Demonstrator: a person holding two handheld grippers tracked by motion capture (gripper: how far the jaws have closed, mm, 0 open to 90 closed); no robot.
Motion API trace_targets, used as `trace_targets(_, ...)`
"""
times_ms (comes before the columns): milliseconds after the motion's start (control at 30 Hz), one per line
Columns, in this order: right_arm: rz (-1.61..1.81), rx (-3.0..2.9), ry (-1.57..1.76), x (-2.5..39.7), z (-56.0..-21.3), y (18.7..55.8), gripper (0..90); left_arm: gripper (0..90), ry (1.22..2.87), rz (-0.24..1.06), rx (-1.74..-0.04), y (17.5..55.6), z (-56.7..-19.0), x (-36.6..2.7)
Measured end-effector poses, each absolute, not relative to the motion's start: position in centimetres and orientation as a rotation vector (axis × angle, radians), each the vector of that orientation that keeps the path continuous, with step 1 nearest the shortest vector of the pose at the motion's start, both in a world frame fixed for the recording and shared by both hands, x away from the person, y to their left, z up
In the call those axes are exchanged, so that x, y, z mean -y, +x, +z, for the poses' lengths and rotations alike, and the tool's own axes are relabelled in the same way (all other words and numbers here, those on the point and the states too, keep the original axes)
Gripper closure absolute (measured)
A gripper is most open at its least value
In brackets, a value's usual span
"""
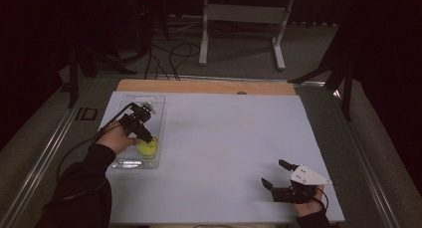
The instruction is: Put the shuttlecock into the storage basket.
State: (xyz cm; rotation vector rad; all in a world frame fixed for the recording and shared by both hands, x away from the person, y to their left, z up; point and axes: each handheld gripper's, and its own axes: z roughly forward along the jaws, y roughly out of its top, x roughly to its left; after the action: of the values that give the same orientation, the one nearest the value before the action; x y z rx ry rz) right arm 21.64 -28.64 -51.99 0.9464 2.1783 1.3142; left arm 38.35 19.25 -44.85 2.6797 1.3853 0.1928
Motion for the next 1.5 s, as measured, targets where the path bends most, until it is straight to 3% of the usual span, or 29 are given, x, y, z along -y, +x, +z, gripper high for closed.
trace_targets(133, 1.316, -2.176, 0.944, 28.6, -52.0, 21.6, 11.5, 17.6, 2.646, 0.192, -1.385, 38.3, -43.9, -19.3)
trace_targets(333, 1.314, -2.178, 0.942, 28.6, -52.0, 21.6, 11.5, 13.8, 2.591, 0.220, -1.364, 38.1, -42.9, -19.2)
trace_targets(467, 1.314, -2.178, 0.943, 28.6, -52.0, 21.6, 11.5, 1.4, 2.604, 0.177, -1.310, 37.9, -42.8, -18.9)
trace_targets(1500, 1.314, -2.181, 0.950, 28.7, -52.0, 21.7, 11.5, 0.0, 2.571, 0.125, -1.072, 37.0, -41.4, -15.5)
